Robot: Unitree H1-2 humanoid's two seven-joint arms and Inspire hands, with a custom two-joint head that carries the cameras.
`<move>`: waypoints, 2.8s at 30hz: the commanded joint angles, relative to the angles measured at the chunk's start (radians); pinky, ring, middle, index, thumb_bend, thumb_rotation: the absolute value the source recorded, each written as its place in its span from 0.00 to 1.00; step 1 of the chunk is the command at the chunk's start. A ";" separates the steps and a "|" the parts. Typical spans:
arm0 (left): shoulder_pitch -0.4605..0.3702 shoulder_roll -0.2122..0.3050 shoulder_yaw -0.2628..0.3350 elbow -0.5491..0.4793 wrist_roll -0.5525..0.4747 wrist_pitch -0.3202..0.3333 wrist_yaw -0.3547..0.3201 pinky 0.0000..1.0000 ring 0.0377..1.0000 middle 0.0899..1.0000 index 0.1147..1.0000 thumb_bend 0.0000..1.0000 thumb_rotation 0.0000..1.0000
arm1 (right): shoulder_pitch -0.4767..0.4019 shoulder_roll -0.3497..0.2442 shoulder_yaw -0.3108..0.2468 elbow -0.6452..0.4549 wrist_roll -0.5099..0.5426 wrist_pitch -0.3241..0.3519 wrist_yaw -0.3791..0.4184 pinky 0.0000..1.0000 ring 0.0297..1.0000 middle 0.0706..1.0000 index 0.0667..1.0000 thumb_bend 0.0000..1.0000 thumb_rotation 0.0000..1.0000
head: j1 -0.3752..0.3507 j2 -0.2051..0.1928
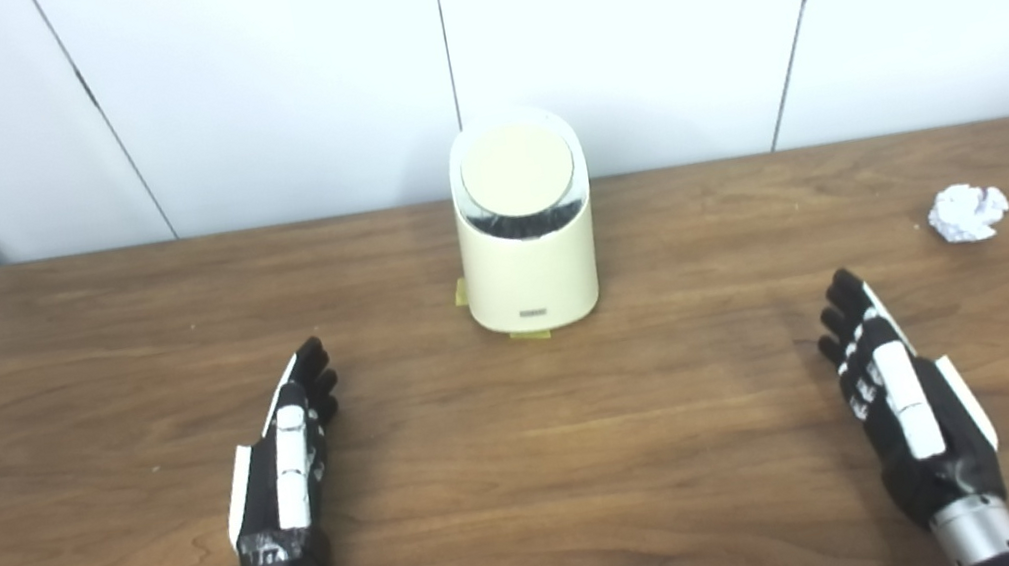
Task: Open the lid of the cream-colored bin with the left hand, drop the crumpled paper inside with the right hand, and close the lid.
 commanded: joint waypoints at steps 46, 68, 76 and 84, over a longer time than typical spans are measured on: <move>0.034 0.007 -0.013 -0.016 0.112 0.077 0.034 0.99 0.97 0.96 1.00 0.57 0.41 | 0.070 0.007 0.013 0.080 0.054 -0.111 0.036 1.00 1.00 1.00 1.00 0.47 0.84 | 0.028 -0.124; -0.252 0.076 -0.033 -0.139 0.219 0.303 0.038 0.89 0.89 0.90 0.94 0.79 0.35 | 0.064 0.006 0.006 0.117 0.043 -0.125 0.045 1.00 1.00 1.00 1.00 0.46 0.84 | 0.036 -0.149; -0.366 0.107 -0.094 -0.116 0.299 0.353 0.024 0.82 0.86 0.87 0.90 0.83 0.36 | 0.067 0.007 0.011 0.130 0.031 -0.133 0.041 1.00 1.00 1.00 0.99 0.47 0.85 | 0.031 -0.172; -0.487 0.110 -0.135 -0.052 0.315 0.377 0.000 0.80 0.87 0.89 0.90 0.82 0.31 | 0.063 0.009 0.010 0.151 0.041 -0.145 0.047 1.00 1.00 1.00 0.99 0.47 0.81 | 0.030 -0.180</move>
